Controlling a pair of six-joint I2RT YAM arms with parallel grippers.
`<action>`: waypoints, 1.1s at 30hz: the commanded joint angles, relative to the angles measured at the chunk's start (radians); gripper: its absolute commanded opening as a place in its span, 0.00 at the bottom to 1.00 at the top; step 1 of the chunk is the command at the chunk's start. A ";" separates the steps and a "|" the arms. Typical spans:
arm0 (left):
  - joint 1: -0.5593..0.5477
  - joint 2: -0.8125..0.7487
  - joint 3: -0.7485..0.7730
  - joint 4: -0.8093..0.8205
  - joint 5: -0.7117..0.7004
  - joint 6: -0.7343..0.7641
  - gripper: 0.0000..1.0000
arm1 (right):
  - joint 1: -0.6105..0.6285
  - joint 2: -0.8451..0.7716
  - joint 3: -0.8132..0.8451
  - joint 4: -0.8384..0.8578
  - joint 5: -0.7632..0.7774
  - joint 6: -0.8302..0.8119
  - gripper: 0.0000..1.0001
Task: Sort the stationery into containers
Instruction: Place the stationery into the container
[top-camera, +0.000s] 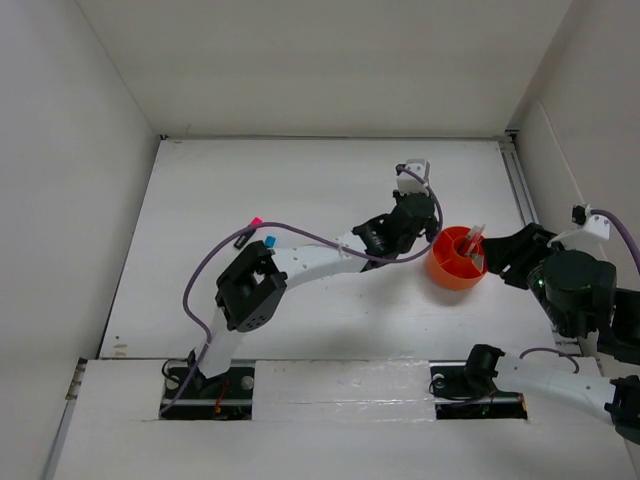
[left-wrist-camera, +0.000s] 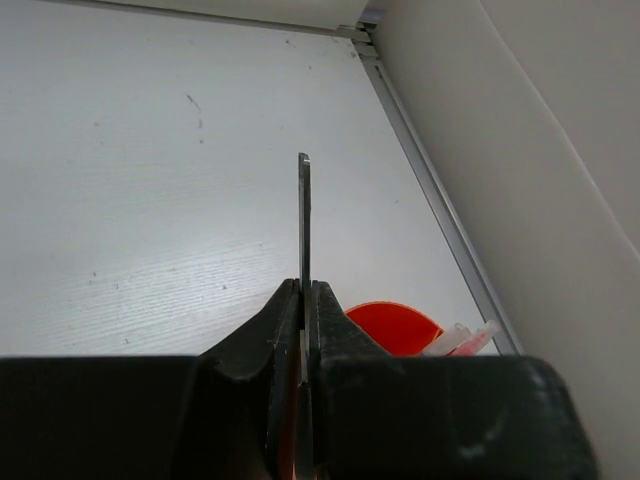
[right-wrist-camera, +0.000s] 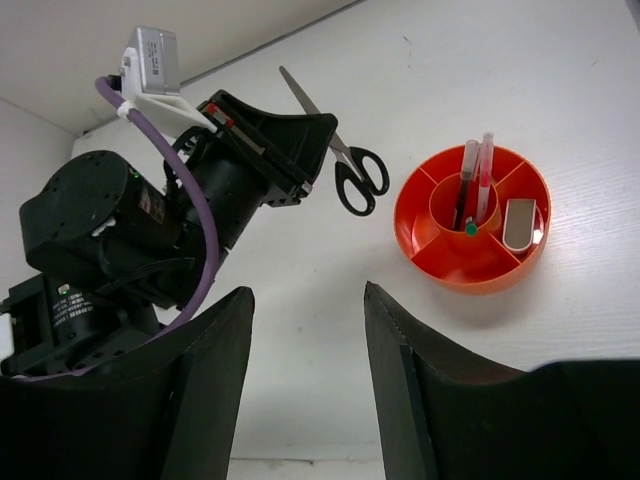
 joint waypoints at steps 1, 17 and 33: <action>-0.022 0.004 0.078 0.022 -0.041 0.002 0.00 | 0.008 -0.021 0.030 -0.017 0.018 0.009 0.54; -0.031 0.072 0.101 0.034 -0.007 -0.055 0.00 | 0.008 -0.060 0.010 -0.026 -0.002 0.000 0.54; -0.031 0.132 0.100 0.056 0.027 -0.075 0.00 | 0.008 -0.069 0.010 -0.017 -0.029 -0.009 0.54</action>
